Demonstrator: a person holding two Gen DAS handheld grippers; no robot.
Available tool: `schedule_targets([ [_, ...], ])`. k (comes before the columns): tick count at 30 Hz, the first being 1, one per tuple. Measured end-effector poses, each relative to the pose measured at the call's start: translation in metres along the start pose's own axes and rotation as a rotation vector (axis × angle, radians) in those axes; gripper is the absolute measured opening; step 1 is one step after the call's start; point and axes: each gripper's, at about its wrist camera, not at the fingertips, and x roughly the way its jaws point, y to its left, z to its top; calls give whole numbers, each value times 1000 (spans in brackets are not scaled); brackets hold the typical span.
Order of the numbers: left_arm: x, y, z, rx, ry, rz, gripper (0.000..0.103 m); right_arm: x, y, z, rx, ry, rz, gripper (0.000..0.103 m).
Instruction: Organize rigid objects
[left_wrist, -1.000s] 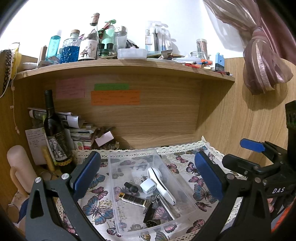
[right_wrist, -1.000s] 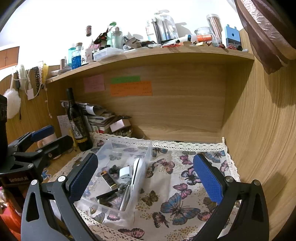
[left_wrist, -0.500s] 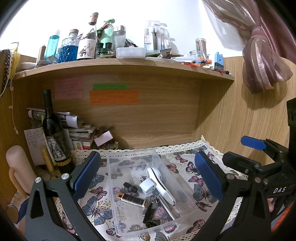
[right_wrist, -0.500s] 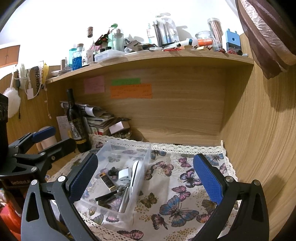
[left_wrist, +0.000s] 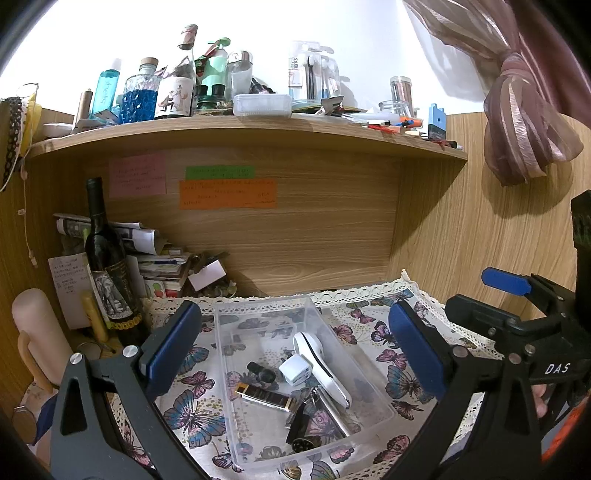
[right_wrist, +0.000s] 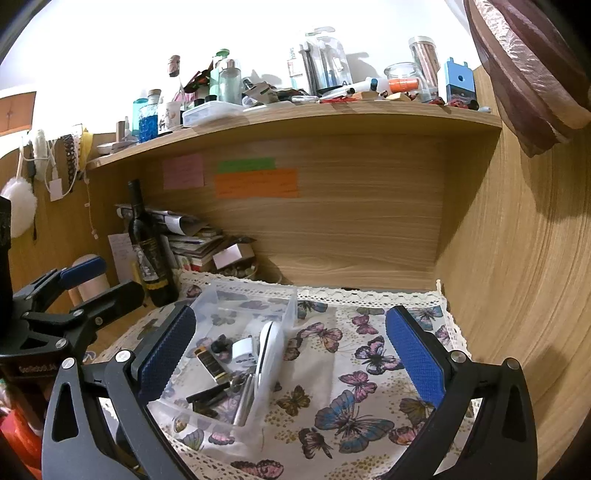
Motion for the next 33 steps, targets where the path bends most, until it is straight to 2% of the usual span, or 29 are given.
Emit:
schedule_targets([
  [25, 2, -2, -3, 0, 16, -15, 103, 3, 2, 0, -11, 7, 9, 103],
  [33, 7, 2, -3, -32, 44, -39, 103, 4, 2, -1, -10, 12, 12, 103],
])
